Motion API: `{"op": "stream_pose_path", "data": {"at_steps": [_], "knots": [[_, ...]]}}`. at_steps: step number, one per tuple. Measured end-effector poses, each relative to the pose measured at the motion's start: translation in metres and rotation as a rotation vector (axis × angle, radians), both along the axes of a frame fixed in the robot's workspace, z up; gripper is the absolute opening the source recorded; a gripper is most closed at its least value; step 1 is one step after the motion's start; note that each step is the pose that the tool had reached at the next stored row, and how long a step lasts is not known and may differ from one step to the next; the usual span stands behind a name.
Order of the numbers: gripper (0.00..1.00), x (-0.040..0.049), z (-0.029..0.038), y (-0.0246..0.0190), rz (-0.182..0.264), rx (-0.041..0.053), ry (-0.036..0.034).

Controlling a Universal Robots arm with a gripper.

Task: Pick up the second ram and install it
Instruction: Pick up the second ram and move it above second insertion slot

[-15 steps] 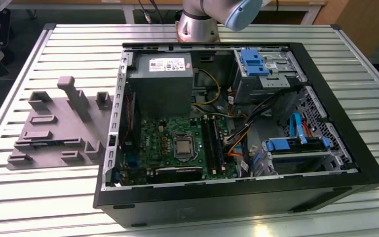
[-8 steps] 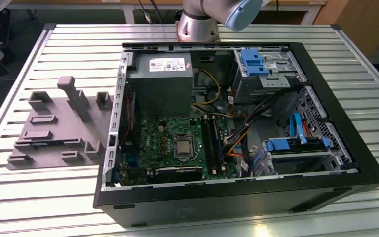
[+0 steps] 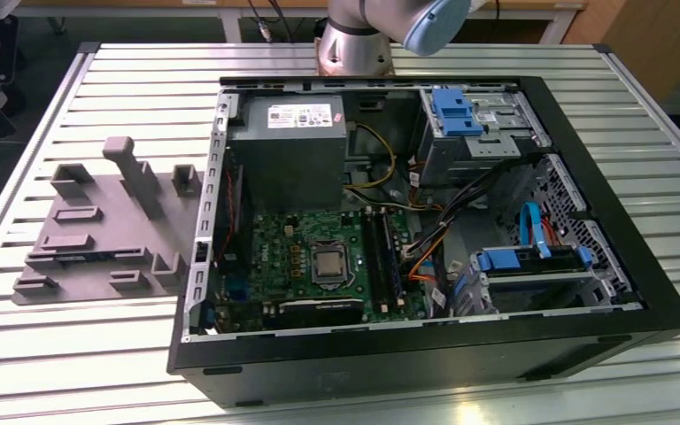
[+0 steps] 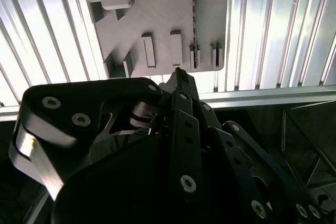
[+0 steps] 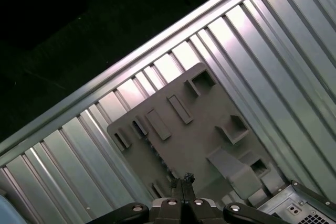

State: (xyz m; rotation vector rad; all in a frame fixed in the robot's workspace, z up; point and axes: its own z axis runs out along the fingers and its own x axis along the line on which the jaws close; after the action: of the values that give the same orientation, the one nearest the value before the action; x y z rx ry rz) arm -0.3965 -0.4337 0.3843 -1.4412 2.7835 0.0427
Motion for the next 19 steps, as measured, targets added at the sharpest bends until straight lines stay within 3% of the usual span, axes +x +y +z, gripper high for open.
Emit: {"op": "stream_pose_path", "data": {"at_steps": [19], "knots": [[0.11, -0.0013, 0.0, 0.0, 0.197, 0.0, 0.0]]}}
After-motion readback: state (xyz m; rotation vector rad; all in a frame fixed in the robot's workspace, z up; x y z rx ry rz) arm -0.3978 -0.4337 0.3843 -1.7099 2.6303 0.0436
